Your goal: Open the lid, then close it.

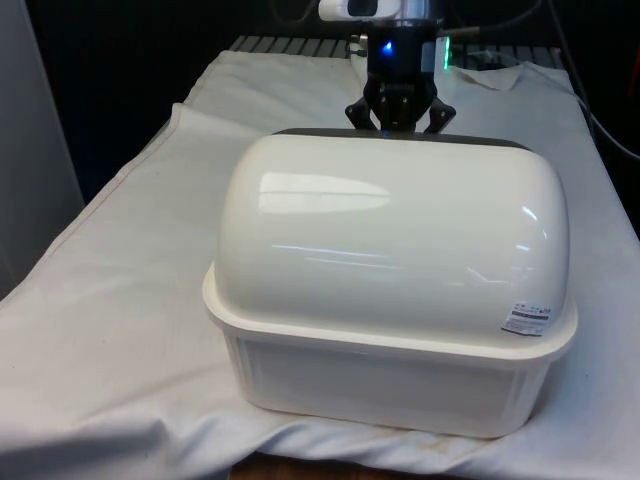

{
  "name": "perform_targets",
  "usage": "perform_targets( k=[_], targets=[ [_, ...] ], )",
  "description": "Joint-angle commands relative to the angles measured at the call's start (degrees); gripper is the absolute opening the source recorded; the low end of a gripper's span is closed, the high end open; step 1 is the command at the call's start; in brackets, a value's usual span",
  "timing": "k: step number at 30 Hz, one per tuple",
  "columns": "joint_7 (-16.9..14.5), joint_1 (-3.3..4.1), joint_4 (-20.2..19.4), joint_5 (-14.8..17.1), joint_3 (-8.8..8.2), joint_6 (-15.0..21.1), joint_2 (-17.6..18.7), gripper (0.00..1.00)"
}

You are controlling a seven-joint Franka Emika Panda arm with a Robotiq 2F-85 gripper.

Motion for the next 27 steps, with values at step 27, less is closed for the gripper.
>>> perform_targets(
  k=[27],
  targets=[
    [0.9,0.52,-0.2,-3.2,-1.09,3.7,-2.5,0.00]
  ],
)
